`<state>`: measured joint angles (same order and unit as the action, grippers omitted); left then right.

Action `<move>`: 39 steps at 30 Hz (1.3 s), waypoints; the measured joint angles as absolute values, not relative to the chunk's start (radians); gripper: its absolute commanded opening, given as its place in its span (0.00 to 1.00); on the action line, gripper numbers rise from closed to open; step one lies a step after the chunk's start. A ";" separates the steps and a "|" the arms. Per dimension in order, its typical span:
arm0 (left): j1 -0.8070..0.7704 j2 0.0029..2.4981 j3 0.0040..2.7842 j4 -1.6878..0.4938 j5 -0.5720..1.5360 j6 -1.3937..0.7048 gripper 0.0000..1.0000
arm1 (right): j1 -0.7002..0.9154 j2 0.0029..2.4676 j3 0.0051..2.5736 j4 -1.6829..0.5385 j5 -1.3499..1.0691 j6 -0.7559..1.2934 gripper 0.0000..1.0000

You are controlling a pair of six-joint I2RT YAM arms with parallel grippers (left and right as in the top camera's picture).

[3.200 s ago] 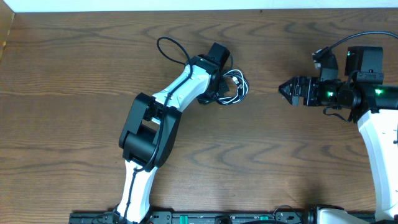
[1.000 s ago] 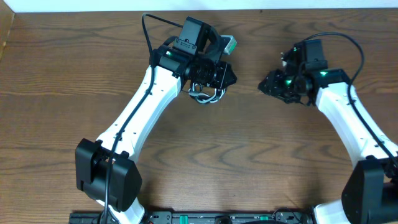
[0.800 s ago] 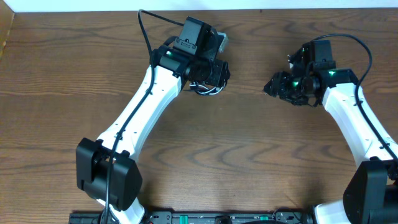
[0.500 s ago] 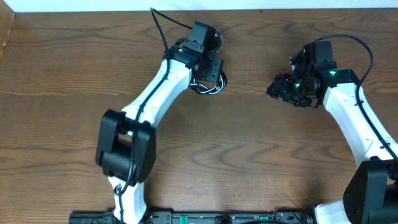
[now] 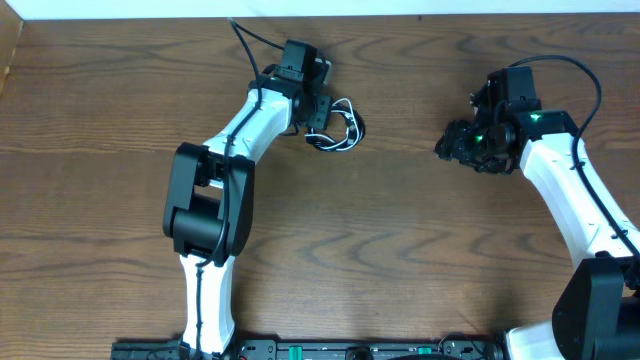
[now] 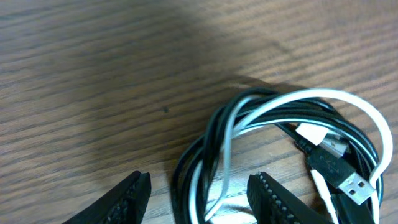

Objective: Untangle cables

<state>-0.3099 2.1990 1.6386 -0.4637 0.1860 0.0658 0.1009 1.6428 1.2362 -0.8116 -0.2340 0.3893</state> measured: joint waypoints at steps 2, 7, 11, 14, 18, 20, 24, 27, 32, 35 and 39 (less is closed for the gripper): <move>-0.311 2.210 1.639 -0.464 0.191 0.087 0.53 | 0.101 1.643 1.236 -0.812 -0.233 0.389 0.61; -0.310 2.239 1.639 -0.467 0.197 0.119 0.39 | 0.101 1.643 1.236 -0.813 -0.231 0.389 0.61; -0.310 2.245 1.639 -0.464 0.197 0.141 0.35 | 0.101 1.643 1.236 -0.814 -0.231 0.389 0.61; -0.310 2.247 1.639 -0.464 0.197 0.148 0.33 | 0.101 1.643 1.236 -0.814 -0.231 0.389 0.62; -0.310 2.252 1.640 -0.461 0.196 0.150 0.08 | 0.101 1.643 1.236 -0.814 -0.231 0.389 0.62; -0.312 2.255 1.650 -0.468 0.197 0.160 0.07 | 0.101 1.643 1.236 -0.814 -0.231 0.389 0.62; -0.321 2.256 1.654 -0.483 0.217 0.160 0.07 | 0.102 1.643 1.236 -0.813 -0.231 0.389 0.61; -0.327 2.250 1.654 -0.502 0.260 0.133 0.08 | 0.102 1.643 1.236 -0.809 -0.240 0.389 0.57; -0.331 2.190 1.627 -0.548 0.376 0.055 0.07 | 0.102 1.643 1.236 -0.735 -0.341 0.353 0.52; -0.331 2.091 1.625 -0.570 0.471 0.028 0.07 | 0.102 1.643 1.236 -0.665 -0.458 0.319 0.45; -0.331 1.926 1.628 -0.635 0.588 0.014 0.07 | 0.102 1.643 1.236 -0.604 -0.583 0.295 0.42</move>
<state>-0.3313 1.9259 1.6279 -0.6353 0.5880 0.0139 0.1020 1.6428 1.2362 -0.6037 -0.5827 0.2947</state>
